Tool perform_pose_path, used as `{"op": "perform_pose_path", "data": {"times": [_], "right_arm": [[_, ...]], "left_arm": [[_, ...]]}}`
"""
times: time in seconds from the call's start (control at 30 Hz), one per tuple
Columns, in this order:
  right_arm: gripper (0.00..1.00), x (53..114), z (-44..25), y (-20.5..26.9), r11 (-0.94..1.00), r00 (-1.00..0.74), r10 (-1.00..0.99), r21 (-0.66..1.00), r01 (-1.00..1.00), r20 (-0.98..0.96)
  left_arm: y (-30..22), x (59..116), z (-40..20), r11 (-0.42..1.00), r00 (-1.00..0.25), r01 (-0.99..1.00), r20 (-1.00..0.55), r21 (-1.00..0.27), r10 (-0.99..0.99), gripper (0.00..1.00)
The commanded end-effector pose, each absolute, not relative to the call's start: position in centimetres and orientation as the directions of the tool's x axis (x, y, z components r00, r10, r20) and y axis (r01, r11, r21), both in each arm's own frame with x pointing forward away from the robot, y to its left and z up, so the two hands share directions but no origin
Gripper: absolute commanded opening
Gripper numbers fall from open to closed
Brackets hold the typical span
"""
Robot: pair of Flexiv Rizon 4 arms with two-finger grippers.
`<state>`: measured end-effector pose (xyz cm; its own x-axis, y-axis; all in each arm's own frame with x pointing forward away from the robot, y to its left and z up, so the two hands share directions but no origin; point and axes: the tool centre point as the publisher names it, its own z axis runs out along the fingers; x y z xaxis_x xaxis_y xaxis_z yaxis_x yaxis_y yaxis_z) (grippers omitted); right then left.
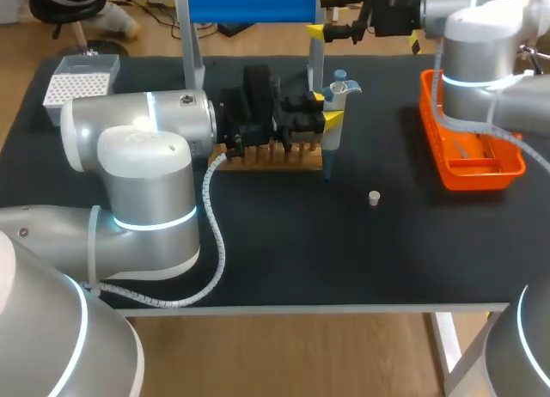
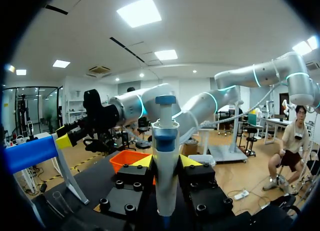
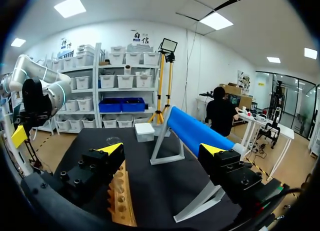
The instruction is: Invert the test tube, pick up the pipette, mount the tip to pipette, aspirate from beaker and dispense into the tube, eject the tip, return the pipette, and cap with the stopper.
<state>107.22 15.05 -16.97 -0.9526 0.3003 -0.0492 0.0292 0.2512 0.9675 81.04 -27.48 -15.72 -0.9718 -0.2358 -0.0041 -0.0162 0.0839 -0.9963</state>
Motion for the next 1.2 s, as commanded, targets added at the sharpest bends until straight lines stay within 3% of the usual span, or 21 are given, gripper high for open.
{"op": "perform_pose_path", "data": {"times": [0.03, 0.93, 1.2], "right_arm": [[1.0, 107.9, -17.2, 15.7, 0.265, -0.955, 0.292, 0.964, 0.033, -0.048], [1.0, 107.8, -17.1, 15.7, 0.266, -0.955, 0.294, 0.963, 0.032, -0.05], [1.0, 107.8, -17.1, 15.7, 0.266, -0.955, 0.294, 0.963, 0.032, -0.05]], "left_arm": [[-27.5, 81.0, -15.7, 0.083, -0.971, -0.017, -0.004, -0.996, -0.238, 0.0], [-27.5, 81.0, -15.7, 0.083, -0.971, -0.017, -0.004, -0.996, -0.238, 0.0], [-23.1, 81.7, -15.5, 0.109, -0.946, -0.044, 0.006, -0.993, -0.325, 0.0]]}}
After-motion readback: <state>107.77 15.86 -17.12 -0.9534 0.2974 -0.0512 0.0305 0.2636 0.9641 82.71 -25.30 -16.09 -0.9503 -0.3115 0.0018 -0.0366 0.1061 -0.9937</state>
